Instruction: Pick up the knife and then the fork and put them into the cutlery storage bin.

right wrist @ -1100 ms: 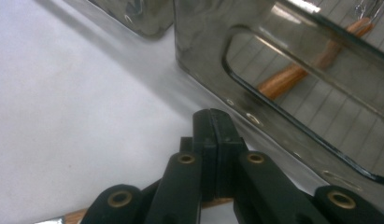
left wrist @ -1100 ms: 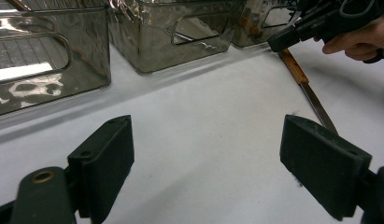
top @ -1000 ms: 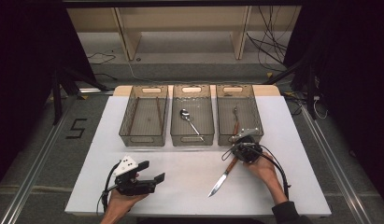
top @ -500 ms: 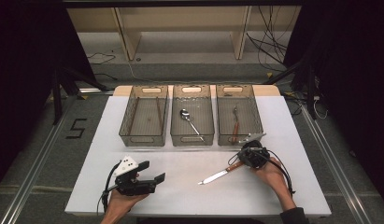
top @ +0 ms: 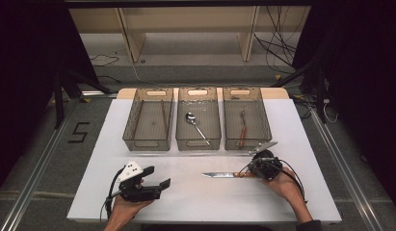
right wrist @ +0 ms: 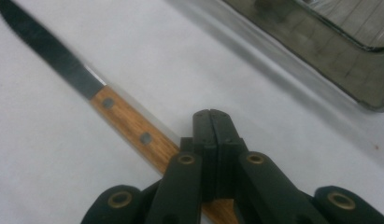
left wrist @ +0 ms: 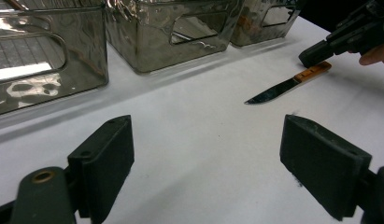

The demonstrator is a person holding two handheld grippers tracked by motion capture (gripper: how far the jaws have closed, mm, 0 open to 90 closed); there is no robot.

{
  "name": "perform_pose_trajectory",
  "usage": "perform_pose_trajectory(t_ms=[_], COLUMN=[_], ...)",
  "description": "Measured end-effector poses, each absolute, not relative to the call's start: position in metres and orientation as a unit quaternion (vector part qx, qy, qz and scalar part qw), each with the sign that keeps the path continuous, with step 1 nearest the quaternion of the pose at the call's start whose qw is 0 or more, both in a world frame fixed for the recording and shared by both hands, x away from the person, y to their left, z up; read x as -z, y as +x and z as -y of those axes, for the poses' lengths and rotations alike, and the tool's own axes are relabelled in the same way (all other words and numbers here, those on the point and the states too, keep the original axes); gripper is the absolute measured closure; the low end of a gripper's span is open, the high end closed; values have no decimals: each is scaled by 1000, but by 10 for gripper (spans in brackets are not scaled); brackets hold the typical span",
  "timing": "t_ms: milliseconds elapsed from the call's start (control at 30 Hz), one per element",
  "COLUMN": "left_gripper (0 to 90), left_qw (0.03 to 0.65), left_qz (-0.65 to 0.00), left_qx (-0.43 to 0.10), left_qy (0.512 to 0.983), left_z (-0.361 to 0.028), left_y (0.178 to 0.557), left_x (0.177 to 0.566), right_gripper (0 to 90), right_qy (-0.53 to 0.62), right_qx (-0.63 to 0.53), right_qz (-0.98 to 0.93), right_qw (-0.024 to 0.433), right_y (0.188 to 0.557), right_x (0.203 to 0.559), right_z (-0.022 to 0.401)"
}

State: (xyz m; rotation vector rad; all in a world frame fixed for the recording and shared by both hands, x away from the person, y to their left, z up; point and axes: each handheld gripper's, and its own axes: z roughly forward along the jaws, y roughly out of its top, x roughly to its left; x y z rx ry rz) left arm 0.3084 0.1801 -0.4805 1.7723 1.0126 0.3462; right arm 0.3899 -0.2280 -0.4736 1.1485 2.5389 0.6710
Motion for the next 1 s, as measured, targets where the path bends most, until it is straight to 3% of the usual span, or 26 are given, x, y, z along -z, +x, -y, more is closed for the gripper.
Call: perform_pose_trajectory(t_ms=[333,667,1000], left_gripper=[173,172,172], left_qw=[510,508,510], left_qz=[-421,-419,-420], left_qx=[-144,-145,-145], left_qy=[736,738,736], left_z=[-180,-180,-180], left_y=[308,308,308], left_x=[481,481,480], right_gripper=[900,520,356], right_qy=[383,313,302], right_qx=[-227,-240,-216], right_qz=[-886,-914,-924], right_qw=[131,98,90], right_y=[383,378,384], right_x=[471,447,440], right_z=[228,224,213])
